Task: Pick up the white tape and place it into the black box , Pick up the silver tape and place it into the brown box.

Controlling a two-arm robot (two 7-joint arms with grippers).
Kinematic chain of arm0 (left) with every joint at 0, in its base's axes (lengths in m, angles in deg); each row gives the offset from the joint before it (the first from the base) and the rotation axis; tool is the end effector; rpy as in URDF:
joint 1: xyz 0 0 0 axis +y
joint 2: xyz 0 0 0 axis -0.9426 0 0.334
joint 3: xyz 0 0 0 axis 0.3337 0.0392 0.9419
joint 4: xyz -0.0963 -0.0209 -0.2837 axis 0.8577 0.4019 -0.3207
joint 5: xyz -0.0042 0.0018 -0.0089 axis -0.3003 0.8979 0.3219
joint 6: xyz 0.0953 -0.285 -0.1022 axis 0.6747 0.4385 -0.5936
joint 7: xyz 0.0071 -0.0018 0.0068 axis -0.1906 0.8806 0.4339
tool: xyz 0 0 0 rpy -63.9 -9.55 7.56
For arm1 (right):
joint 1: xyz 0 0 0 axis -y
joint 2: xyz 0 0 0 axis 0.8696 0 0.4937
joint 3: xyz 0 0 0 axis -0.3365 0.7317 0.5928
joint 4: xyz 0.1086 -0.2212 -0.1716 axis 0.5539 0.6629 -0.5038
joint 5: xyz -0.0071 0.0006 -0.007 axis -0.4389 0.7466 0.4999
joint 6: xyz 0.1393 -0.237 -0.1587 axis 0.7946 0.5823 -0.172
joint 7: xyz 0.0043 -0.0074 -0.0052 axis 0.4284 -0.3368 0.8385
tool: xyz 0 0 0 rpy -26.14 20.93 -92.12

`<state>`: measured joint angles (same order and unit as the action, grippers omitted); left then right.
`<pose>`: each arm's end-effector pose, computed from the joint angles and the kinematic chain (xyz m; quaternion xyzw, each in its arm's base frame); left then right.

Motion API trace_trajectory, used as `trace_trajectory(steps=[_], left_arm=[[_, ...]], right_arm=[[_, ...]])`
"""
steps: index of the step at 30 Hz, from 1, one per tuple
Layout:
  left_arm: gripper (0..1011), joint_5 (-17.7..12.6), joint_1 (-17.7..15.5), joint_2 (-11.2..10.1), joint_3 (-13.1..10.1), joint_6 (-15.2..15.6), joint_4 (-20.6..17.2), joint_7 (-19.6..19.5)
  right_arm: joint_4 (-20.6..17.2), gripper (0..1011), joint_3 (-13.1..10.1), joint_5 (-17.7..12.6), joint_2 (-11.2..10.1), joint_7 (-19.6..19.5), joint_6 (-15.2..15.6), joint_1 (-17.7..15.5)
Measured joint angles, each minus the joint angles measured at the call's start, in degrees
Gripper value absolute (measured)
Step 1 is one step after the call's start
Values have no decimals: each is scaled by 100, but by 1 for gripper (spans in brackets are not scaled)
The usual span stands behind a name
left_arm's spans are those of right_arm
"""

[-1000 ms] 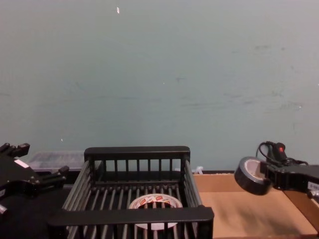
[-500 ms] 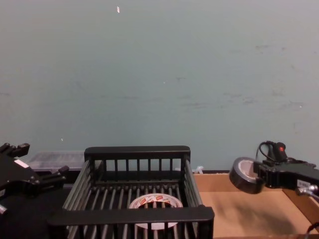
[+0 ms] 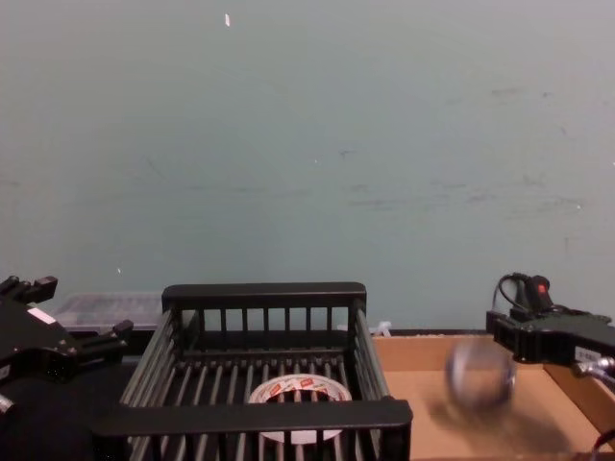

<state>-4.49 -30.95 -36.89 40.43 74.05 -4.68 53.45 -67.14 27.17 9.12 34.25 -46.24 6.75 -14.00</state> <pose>0.3679 0.0861 -0.3121 0.1414 -0.1325 0.5800 0.7912 0.4107 -0.0124 -0.3032 -0.0648 0.0597 -0.5521 0.8291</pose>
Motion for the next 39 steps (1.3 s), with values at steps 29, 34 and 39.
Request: trace_trajectory(steps=[29, 34, 39], left_arm=[[1001, 0, 0, 0, 0, 0, 0, 0], [1001, 0, 0, 0, 0, 0, 0, 0], [1001, 0, 0, 0, 0, 0, 0, 0]], right_arm=[[-23, 1002, -3, -9, -6, -9, -1, -18], [-23, 1000, -3, -9, -6, -8, -1, -18], [-109, 1002, -6, 15, -3, -25, -14, -82]])
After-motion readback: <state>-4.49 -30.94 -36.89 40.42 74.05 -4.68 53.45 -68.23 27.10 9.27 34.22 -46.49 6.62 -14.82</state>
